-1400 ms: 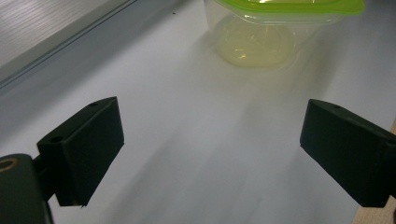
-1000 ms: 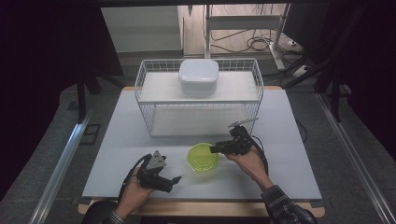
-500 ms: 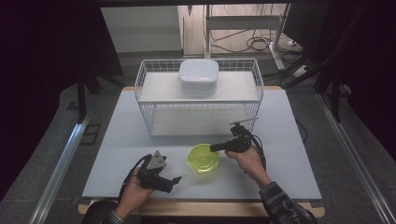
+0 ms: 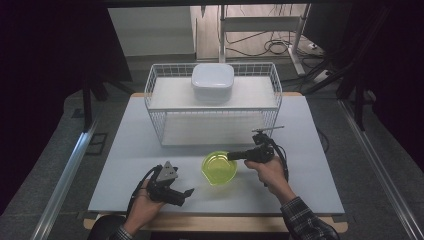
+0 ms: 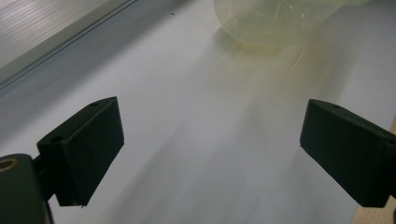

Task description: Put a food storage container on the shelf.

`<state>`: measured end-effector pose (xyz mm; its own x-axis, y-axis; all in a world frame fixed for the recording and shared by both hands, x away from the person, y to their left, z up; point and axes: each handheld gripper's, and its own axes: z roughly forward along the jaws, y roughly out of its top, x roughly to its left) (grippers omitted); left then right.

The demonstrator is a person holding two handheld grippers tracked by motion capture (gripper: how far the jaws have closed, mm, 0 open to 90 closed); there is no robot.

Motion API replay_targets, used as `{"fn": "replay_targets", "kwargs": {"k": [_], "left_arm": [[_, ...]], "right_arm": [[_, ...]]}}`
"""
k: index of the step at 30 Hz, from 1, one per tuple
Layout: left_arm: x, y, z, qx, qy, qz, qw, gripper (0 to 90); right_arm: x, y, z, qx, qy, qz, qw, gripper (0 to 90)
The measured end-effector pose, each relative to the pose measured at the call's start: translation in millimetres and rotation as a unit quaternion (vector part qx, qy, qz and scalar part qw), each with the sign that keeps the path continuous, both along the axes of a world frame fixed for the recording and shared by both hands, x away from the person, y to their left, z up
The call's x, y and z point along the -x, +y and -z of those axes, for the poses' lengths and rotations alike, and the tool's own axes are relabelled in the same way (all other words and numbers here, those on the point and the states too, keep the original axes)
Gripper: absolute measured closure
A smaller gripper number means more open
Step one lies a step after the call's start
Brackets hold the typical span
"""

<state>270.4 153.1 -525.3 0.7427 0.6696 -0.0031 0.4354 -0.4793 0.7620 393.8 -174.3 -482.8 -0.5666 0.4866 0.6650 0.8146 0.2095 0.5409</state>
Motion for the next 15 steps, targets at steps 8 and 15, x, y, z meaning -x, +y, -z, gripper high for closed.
{"fn": "replay_targets", "kwargs": {"k": [8, 15], "left_arm": [[0.0, 1.2, -0.9, 0.005, -0.001, -0.003, 1.0000, 6.0], [-0.2, 1.5, -0.9, 0.005, -0.001, -0.002, 1.0000, 6.0]], "right_arm": [[6.4, -4.7, -19.2, -0.019, -0.012, 0.009, 0.9997, 81.5], [11.6, -5.6, -38.5, -0.034, -0.027, 0.010, 0.9990, 81.5]]}}
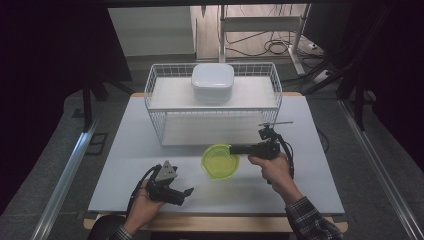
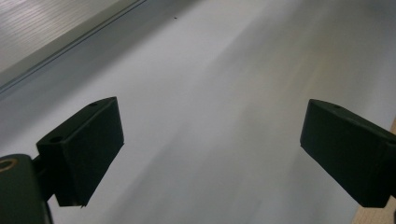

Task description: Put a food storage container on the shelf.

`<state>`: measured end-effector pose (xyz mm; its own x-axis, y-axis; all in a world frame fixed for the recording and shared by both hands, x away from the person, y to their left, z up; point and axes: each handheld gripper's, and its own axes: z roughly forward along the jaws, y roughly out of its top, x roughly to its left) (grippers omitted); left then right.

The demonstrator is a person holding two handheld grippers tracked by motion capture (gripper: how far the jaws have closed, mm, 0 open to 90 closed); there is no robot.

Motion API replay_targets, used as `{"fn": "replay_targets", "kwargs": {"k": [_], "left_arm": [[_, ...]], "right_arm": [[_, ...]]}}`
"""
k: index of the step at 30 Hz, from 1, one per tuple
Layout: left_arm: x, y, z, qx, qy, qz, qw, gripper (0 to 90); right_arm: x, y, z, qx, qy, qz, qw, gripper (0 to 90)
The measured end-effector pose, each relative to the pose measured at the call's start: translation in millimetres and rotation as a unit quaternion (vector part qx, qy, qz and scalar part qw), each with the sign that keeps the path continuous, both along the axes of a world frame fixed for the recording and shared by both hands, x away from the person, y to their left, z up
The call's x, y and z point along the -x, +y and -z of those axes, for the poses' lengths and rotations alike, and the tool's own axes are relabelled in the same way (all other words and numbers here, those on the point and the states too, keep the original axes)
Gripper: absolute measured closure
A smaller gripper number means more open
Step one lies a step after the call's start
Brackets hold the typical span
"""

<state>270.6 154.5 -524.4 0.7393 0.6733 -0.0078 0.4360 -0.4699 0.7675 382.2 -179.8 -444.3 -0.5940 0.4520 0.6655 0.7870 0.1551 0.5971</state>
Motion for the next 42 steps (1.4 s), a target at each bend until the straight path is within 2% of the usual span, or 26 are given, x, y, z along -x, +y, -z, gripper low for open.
{"fn": "replay_targets", "kwargs": {"k": [14, 42], "left_arm": [[-0.3, 0.2, 0.2, 0.000, 0.001, 0.000, 1.0000, 5.9], [-0.7, -1.1, 2.1, -0.001, 0.004, 0.004, 1.0000, 5.9]], "right_arm": [[-5.8, -6.5, -35.0, -0.015, -0.025, 0.015, 0.9995, 81.5], [-26.0, 2.2, -106.7, -0.037, -0.066, 0.033, 0.9965, 81.5]]}}
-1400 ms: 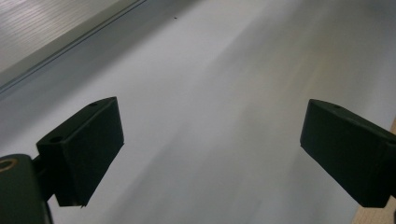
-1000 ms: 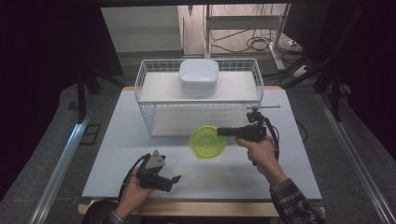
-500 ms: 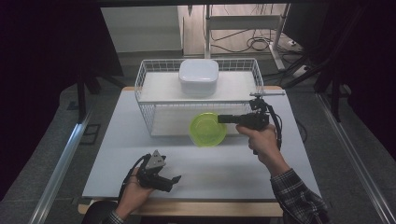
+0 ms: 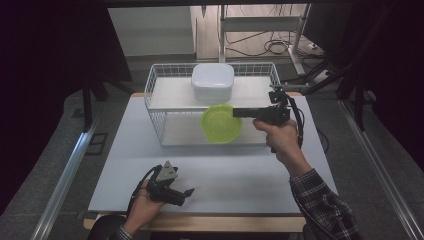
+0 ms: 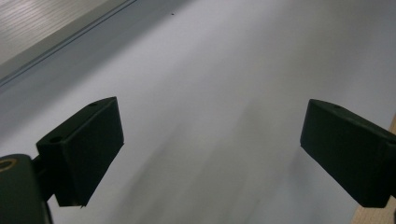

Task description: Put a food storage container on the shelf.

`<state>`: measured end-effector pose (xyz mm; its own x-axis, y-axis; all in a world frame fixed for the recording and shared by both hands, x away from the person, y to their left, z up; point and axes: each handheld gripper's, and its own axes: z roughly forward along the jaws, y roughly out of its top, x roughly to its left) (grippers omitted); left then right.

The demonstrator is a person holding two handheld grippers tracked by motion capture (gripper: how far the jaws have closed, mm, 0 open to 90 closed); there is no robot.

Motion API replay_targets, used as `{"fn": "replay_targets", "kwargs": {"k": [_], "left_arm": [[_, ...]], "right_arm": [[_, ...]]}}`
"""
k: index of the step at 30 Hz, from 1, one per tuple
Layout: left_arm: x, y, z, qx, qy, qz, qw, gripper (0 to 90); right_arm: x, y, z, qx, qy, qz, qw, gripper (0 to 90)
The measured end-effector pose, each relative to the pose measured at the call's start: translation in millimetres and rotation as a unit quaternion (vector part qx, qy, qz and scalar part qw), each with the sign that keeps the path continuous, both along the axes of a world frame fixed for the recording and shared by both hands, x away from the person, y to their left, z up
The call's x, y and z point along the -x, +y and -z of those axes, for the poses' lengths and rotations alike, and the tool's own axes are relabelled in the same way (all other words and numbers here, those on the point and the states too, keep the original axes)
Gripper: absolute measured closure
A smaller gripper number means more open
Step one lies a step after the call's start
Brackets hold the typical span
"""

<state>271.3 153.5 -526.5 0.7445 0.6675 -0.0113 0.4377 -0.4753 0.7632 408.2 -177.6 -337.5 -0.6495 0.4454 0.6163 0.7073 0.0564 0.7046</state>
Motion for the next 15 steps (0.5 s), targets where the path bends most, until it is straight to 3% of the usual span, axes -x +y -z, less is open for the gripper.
{"fn": "replay_targets", "kwargs": {"k": [15], "left_arm": [[0.0, 1.0, -0.6, 0.001, 0.002, 0.000, 1.0000, 5.9]], "right_arm": [[-11.3, 4.9, -34.2, -0.016, -0.012, 0.011, 0.9997, 81.6]]}}
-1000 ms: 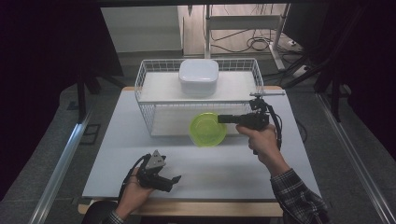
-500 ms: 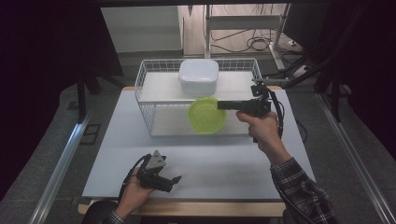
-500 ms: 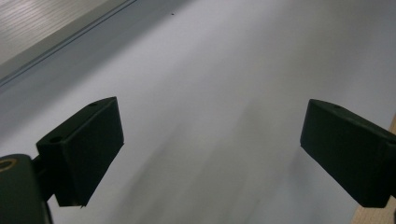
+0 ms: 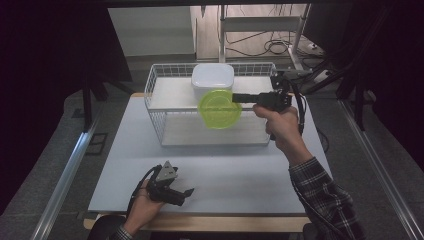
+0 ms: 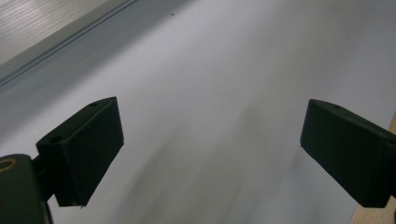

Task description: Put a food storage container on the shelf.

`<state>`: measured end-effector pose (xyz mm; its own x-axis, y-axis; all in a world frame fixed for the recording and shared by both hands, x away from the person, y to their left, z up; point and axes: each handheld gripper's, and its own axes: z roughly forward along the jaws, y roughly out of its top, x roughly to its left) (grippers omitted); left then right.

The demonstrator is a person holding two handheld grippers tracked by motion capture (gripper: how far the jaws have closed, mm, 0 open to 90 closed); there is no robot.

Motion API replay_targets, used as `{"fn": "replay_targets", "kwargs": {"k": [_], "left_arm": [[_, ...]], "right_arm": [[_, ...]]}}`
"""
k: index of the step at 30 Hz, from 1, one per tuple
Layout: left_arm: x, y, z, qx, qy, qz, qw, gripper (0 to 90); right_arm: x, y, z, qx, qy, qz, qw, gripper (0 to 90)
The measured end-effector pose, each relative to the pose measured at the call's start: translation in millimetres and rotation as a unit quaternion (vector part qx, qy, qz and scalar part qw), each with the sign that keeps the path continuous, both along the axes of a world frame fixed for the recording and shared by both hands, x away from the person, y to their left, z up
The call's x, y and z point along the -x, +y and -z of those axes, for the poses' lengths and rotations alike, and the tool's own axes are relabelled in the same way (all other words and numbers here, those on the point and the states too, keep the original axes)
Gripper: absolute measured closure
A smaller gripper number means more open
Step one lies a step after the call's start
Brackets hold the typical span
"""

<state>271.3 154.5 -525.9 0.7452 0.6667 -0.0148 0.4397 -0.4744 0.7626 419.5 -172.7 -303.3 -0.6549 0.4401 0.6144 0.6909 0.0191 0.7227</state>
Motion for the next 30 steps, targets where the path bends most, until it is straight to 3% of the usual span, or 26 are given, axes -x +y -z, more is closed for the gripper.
{"fn": "replay_targets", "kwargs": {"k": [18, 30], "left_arm": [[-0.2, 2.5, -1.1, 0.015, 0.003, -0.007, 0.9999, 5.2], [0.1, 2.0, -1.0, 0.014, 0.003, -0.003, 0.9999, 5.2]], "right_arm": [[-26.7, 21.3, -50.7, -0.012, -0.033, 0.047, 0.9983, 81.6], [-54.7, 34.6, -58.6, -0.006, -0.038, 0.102, 0.9941, 81.6]]}}
